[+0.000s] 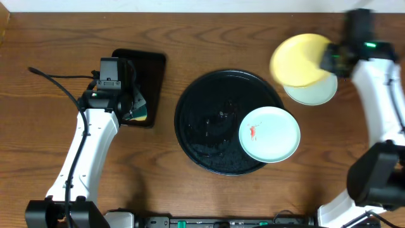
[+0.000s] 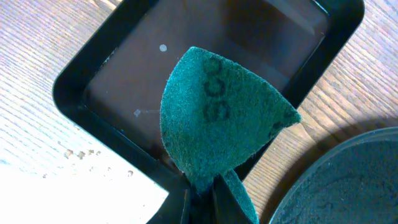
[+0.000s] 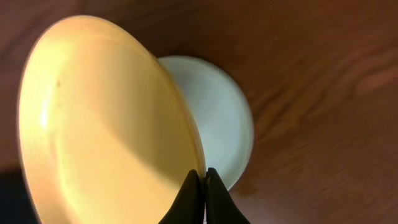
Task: Clean dirty plates on tray and stack at the side
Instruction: 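Carry the yellow plate with the right gripper to the table's right side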
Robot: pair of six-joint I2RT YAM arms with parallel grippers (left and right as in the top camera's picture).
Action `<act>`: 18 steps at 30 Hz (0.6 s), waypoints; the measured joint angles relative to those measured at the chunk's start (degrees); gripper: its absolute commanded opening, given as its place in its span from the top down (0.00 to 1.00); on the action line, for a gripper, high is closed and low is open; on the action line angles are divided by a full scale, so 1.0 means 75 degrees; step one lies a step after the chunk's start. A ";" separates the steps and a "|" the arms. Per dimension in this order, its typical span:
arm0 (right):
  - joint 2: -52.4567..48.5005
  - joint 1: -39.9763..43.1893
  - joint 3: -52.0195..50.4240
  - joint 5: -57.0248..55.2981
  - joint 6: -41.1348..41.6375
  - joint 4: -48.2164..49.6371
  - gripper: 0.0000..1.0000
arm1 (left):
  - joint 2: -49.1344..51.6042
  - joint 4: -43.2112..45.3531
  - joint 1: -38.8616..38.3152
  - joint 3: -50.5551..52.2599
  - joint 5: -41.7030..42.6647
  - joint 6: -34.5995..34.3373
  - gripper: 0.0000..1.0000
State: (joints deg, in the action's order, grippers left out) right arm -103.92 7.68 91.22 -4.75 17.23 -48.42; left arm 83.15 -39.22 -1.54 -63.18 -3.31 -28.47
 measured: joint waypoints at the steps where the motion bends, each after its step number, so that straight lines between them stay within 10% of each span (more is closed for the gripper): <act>1: -0.0006 0.0326 -0.0181 0.0251 0.0055 0.0198 0.98 | 0.0000 0.0003 0.0000 0.0000 0.0000 0.0000 0.93; 4: -0.0073 0.1029 -0.0845 0.0924 0.0262 0.0857 0.99 | 0.0000 0.0003 0.0000 0.0000 0.0000 0.0000 0.93; 13: -0.0195 0.1346 -0.1716 0.1754 0.0583 0.1859 0.57 | 0.0000 0.0000 0.0000 0.0000 0.0000 0.0000 0.93; 18: -0.0192 0.1224 -0.1716 0.2518 0.0364 0.1626 0.72 | 0.0000 0.0000 0.0000 0.0000 0.0003 0.0000 0.93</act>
State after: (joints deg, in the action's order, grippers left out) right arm -105.36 16.86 78.35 14.13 19.97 -36.23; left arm 83.15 -39.22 -1.54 -63.18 -3.29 -28.47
